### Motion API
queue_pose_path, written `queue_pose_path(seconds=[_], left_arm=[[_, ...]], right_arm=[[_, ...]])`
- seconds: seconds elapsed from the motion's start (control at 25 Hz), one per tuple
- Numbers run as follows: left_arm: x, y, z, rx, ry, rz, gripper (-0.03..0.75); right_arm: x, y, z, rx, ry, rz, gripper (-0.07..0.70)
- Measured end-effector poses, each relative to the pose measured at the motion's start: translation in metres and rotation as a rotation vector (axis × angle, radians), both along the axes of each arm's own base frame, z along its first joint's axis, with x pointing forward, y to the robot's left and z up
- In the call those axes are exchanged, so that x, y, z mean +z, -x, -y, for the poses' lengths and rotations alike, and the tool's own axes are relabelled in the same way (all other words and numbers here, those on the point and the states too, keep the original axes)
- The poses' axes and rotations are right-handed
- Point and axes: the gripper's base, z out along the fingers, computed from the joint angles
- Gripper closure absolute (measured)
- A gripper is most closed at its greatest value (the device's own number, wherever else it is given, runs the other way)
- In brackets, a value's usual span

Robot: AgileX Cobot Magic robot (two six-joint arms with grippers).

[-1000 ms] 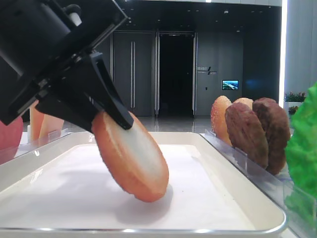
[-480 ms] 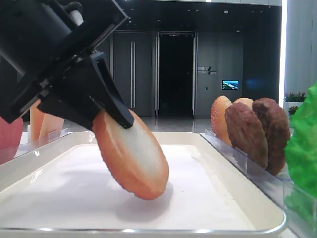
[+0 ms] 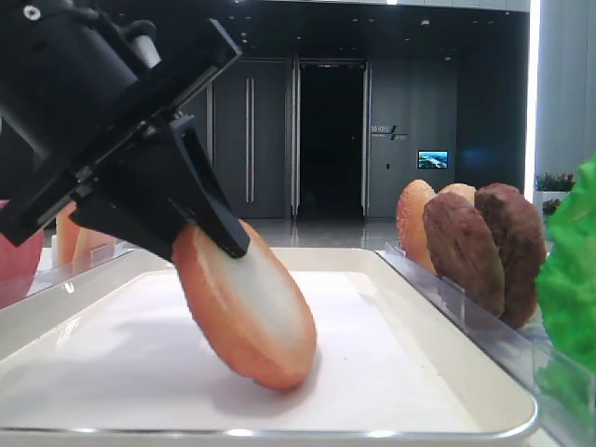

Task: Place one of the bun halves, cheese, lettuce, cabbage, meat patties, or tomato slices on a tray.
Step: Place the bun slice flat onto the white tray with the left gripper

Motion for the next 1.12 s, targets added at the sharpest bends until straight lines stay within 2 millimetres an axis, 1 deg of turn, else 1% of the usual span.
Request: queue_pose_path(seconds=[0.24,0.32,0.4,0.52,0.6,0.72,0.96,1.12], left_arm=[[0.0,0.0,0.0,0.004,-0.002,-0.006,0.574],[-0.001,0.0,-0.001,-0.005,-0.014,-0.007,0.561],[-0.002,0.001,-0.001,-0.013,-0.03,-0.01,0.519],[-0.004,0.002,-0.004,-0.019,-0.061,-0.025,0.414],[-0.006,0.003,-0.006,-0.026,-0.09,-0.034,0.361],[-0.003,0.004,-0.01,-0.018,-0.133,-0.031,0.319],[0.006,0.006,-0.02,0.018,-0.207,-0.01,0.305],[0.013,0.006,-0.022,-0.007,-0.252,-0.01,0.304]], right_arm=[[0.0,0.0,0.0,0.0,0.0,0.0,0.161],[0.0,0.0,0.0,0.0,0.0,0.0,0.161],[0.0,0.0,0.0,0.0,0.0,0.0,0.161],[0.0,0.0,0.0,0.0,0.0,0.0,0.161],[0.0,0.0,0.0,0.0,0.0,0.0,0.161],[0.0,0.0,0.0,0.0,0.0,0.0,0.161],[0.0,0.0,0.0,0.0,0.0,0.0,0.161],[0.0,0.0,0.0,0.0,0.0,0.0,0.161]])
